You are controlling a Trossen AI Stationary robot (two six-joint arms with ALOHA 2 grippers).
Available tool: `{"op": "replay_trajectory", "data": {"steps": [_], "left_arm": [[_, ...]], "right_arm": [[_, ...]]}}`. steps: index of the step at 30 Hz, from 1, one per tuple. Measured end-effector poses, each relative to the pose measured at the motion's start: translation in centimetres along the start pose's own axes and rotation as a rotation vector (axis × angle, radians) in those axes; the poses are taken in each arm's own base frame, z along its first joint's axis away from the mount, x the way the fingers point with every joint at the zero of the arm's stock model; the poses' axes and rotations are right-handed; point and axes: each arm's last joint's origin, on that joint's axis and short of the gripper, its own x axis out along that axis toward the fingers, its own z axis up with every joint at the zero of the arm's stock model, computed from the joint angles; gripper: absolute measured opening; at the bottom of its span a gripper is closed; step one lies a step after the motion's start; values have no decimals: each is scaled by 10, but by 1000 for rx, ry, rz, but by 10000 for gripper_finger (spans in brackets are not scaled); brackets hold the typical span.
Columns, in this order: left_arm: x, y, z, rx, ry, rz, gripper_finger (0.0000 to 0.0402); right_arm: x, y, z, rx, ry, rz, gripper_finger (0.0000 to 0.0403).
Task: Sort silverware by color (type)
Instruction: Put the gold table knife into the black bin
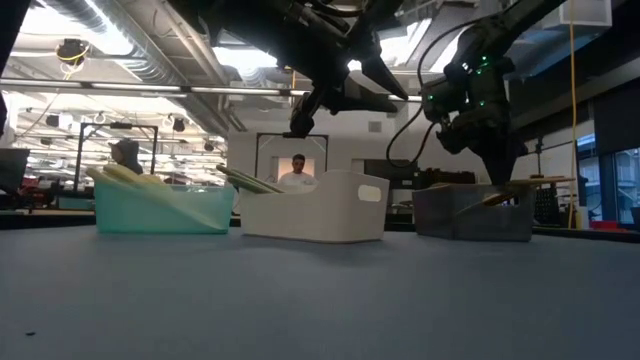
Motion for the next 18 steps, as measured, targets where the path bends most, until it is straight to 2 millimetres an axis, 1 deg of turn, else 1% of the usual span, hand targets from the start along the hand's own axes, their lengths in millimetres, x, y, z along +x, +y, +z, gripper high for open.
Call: {"op": "replay_trajectory", "data": {"steps": [5,8,18], "left_arm": [[0,0,0,0,0,0,74],[0,0,0,0,0,0,74],[0,0,0,0,0,0,74]], "right_arm": [[0,0,0,0,1,-2,33],[0,0,0,-1,0,-8,39],[0,0,0,-1,-3,-8,29]]}}
